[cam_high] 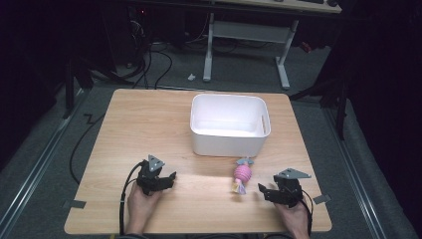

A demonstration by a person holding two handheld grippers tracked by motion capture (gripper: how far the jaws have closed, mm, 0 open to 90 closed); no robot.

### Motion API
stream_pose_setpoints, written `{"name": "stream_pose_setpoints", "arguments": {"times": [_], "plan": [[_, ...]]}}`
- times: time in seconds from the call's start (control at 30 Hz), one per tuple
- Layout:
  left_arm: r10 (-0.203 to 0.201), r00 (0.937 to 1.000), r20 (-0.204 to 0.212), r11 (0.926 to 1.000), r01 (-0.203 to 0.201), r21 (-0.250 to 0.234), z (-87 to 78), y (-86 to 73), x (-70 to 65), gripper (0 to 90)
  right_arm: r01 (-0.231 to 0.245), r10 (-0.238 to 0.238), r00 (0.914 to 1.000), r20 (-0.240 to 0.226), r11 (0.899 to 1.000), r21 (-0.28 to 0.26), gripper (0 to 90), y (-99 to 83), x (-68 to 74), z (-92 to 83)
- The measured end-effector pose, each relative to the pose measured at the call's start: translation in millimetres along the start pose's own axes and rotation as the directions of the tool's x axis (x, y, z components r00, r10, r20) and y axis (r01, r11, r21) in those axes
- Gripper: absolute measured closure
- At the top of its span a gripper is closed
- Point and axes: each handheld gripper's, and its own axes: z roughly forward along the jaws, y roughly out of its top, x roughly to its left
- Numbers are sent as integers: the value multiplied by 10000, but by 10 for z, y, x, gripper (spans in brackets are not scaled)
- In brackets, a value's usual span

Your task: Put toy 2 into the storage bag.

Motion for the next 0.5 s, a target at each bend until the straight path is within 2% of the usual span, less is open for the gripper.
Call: {"name": "stream_pose_setpoints", "arguments": {"times": [0.3,0.5], "plan": [[-22,10000,1,10000,22,-17,1,0,-1,287,281,-294,9980,-558,9993,-244,310,76,117,-89],[-17,10000,-7,10000,17,-21,1,-1,-1,287,483,-519,9949,-860,9979,-442,311,203,193,-55]]}}
